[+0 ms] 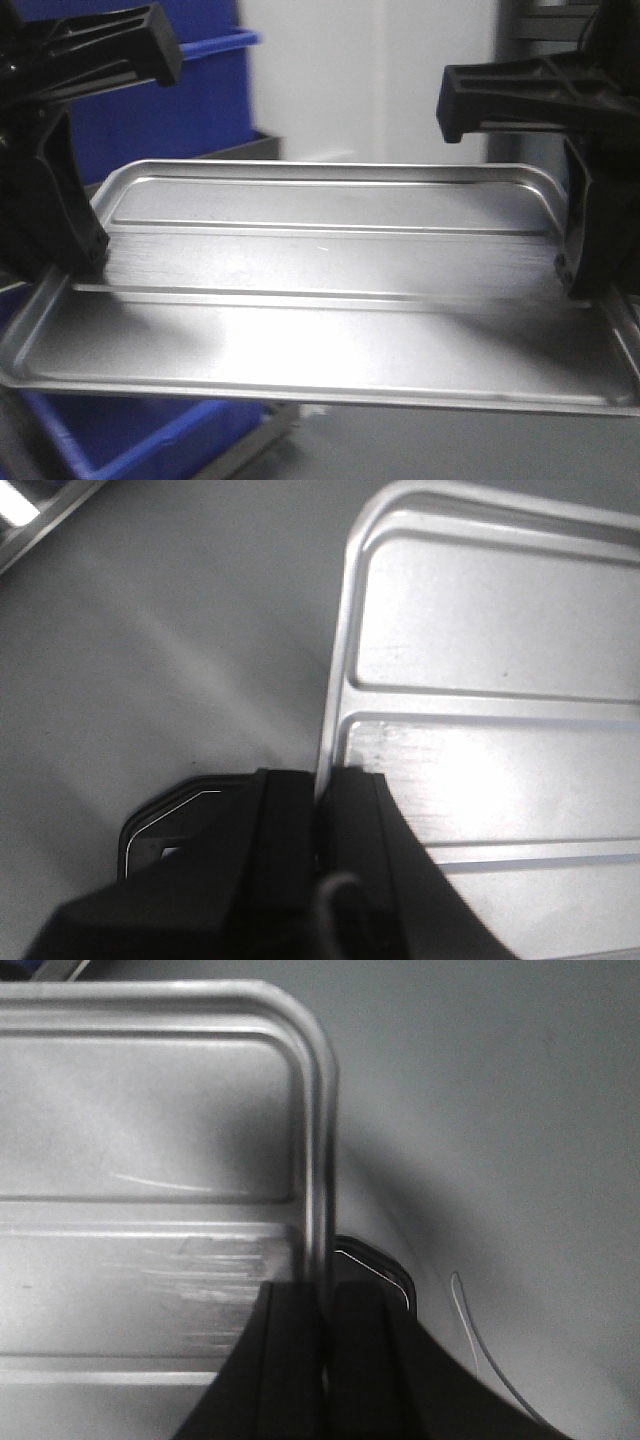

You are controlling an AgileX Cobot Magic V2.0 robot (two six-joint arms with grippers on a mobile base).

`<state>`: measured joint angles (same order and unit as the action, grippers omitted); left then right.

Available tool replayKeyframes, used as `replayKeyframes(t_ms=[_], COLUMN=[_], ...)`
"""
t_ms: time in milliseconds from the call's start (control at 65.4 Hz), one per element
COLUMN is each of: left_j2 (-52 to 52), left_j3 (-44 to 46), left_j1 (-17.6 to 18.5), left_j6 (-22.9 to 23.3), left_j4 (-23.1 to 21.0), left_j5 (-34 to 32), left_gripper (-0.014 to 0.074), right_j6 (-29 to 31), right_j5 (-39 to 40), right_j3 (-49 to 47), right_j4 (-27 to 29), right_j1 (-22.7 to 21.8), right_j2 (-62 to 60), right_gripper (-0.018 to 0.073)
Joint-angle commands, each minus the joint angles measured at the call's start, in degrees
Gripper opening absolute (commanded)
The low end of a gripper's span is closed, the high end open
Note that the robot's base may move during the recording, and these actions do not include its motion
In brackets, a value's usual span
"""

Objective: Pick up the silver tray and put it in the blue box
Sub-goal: 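Hold the tray level in both grippers while the base drives to the crates, then lower the held tray with both grippers into the blue crate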

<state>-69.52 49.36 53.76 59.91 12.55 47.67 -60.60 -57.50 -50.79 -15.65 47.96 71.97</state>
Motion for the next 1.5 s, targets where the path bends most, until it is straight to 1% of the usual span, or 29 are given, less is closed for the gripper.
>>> replayKeyframes(t_ms=[0, 413, 1484], left_j2=[1.38, 1.38, 1.38], left_j3=[1.07, 1.07, 1.07], left_j1=[-0.31, -0.31, -0.31], left_j6=[0.91, 0.91, 0.91], left_j4=[5.09, 5.09, 5.09], left_j5=[5.43, 5.43, 5.43], left_gripper=[-0.0104, -0.0104, -0.0104], right_j6=[0.20, 0.20, 0.20], right_j5=[-9.76, -12.35, -12.35], right_j3=[-0.98, -0.98, -0.98], right_j4=[-5.15, -5.15, -5.15], right_j1=[-0.55, -0.55, -0.55], right_j2=[-1.38, -1.38, -1.38], right_gripper=[0.0049, 0.0049, 0.0049])
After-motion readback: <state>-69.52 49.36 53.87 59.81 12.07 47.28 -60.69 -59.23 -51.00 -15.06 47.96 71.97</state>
